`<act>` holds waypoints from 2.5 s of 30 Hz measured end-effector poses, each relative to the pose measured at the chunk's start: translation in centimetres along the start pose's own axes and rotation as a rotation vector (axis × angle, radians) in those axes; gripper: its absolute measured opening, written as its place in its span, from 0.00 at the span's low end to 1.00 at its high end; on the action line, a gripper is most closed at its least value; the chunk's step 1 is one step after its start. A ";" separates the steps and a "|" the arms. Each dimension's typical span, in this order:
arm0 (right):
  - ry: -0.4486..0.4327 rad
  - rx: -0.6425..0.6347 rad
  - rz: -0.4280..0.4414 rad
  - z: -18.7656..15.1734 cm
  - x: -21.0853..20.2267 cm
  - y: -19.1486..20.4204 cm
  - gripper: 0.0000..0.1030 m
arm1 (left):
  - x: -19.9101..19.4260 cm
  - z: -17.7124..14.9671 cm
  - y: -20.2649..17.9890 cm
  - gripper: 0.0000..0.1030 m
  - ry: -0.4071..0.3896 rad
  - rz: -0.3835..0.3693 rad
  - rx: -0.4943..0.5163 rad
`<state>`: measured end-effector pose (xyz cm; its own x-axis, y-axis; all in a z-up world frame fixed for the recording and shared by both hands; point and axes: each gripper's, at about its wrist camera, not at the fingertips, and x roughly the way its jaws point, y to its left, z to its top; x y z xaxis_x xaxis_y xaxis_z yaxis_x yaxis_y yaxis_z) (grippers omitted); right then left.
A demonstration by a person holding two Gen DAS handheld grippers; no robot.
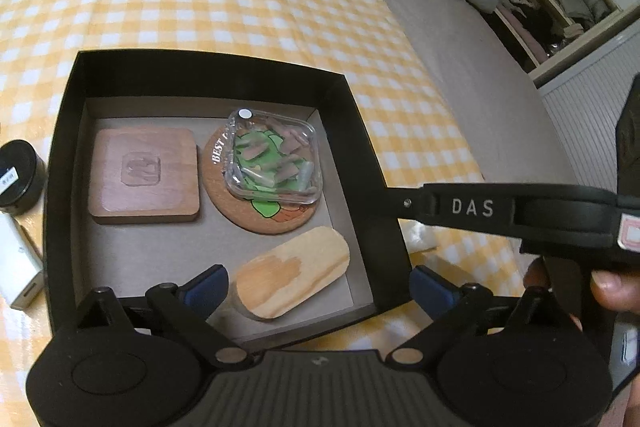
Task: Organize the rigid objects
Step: 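Move the left gripper to the white plug charger and grasp it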
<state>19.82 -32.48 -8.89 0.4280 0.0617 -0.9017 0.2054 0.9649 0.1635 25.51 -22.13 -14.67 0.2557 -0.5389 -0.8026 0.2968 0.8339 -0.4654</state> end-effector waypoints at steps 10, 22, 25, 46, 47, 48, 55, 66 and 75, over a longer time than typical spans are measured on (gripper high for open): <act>-0.002 -0.005 -0.013 0.0 0.1 0.2 0.04 | -2.4 -0.5 -0.2 0.98 -0.018 0.017 0.076; -0.003 -0.010 -0.024 -0.1 0.2 0.4 0.04 | -8.3 -0.4 0.4 0.99 -0.111 0.047 0.147; -0.003 -0.013 -0.026 -0.1 0.1 0.4 0.04 | -9.9 0.0 1.6 0.99 -0.150 0.050 0.146; -0.004 -0.018 -0.030 -0.2 0.1 0.5 0.04 | -12.5 2.1 10.6 1.00 -0.185 0.239 0.426; -0.004 -0.018 -0.031 -0.2 0.1 0.5 0.04 | -12.0 2.1 10.8 1.00 -0.170 0.243 0.444; -0.004 -0.018 -0.031 -0.1 0.1 0.6 0.04 | -11.6 2.0 11.0 1.00 -0.151 0.246 0.466; -0.003 -0.025 -0.032 -0.2 0.1 0.5 0.04 | -8.5 1.0 12.3 0.91 0.036 0.238 0.568; -0.003 -0.026 -0.028 -0.1 0.1 0.5 0.04 | -5.6 0.7 12.6 0.82 0.085 0.254 0.617; -0.003 -0.030 -0.031 -0.2 0.1 0.5 0.04 | -4.2 1.0 12.7 0.63 0.098 0.235 0.557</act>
<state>19.83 -31.96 -9.00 0.4242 0.0307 -0.9051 0.1920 0.9737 0.1230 29.16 -9.38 -16.79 0.2950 -0.3125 -0.9030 0.6860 0.7270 -0.0275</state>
